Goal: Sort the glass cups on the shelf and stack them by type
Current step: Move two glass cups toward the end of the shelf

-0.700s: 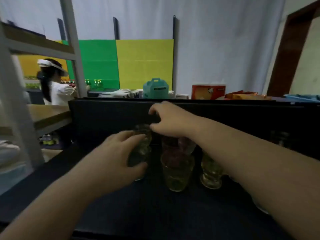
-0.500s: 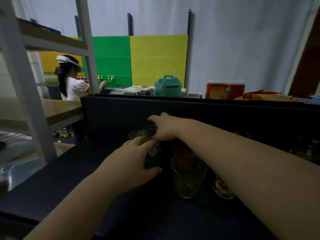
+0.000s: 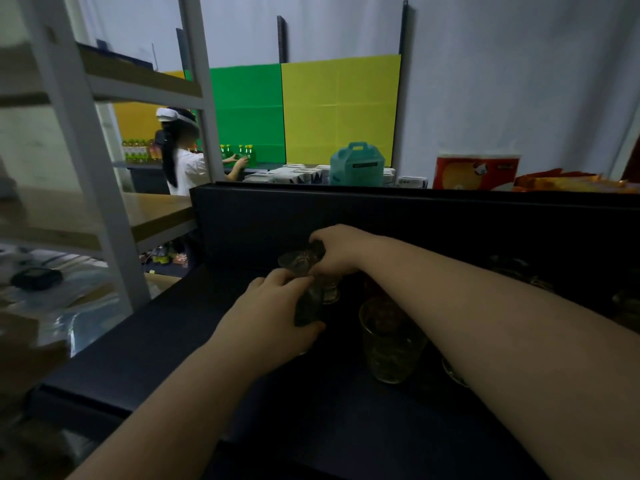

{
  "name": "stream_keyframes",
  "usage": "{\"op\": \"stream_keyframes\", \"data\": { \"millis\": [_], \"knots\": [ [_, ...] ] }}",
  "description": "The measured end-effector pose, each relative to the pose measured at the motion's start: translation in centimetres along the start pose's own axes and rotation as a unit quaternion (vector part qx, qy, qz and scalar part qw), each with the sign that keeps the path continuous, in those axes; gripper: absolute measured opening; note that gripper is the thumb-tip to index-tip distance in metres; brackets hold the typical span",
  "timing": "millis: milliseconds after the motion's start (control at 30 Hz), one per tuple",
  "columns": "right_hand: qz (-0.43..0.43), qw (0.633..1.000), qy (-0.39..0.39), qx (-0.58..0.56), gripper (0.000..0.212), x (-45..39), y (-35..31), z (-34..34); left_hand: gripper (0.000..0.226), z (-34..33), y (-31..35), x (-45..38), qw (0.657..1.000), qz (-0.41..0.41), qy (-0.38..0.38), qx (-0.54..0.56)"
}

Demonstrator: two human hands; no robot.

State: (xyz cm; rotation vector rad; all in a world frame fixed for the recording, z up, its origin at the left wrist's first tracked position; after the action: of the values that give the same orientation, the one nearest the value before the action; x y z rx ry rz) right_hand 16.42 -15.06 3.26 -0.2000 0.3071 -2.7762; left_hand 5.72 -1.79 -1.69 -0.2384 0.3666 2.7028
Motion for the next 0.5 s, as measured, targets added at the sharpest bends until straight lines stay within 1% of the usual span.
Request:
{"op": "stream_keyframes", "data": {
  "millis": [100, 233, 367, 433, 500],
  "knots": [
    [0.005, 0.997, 0.072, -0.018, 0.050, 2.9, -0.9, 1.2, 0.068, 1.4, -0.5, 2.1, 0.998, 0.026, 0.046, 0.019],
    [0.026, 0.979, 0.198, -0.034, 0.052, 8.4, -2.8, 3.8, 0.078, 4.6, -0.9, 5.2, 0.993, 0.030, 0.115, 0.013],
    [0.025, 0.963, 0.267, -0.025, 0.069, 15.3, -4.2, 5.9, 0.084, 7.7, 1.4, 8.8, 0.988, -0.026, 0.149, 0.011],
    [0.012, 0.955, 0.295, -0.030, 0.071, 19.4, -3.9, 6.3, 0.083, 8.4, 3.3, 10.5, 0.983, -0.059, 0.169, 0.039],
    [-0.007, 0.948, 0.318, -0.026, 0.068, 23.5, -3.3, 6.0, 0.080, 8.3, 5.8, 12.0, 0.976, -0.096, 0.186, 0.059]
  ]
}}
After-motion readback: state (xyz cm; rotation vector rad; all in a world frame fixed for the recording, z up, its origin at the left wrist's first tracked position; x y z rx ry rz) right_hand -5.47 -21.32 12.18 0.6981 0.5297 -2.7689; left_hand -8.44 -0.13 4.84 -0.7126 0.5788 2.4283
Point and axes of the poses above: each hand's wrist, its own x-axis away from the middle knuckle, its own z-axis out of the back of the hand, y = z × x, the point moved 4 cm from there along -x, towards the middle knuckle, and after that the axes turned 4 degrees about -y, right-handed, at the moved point
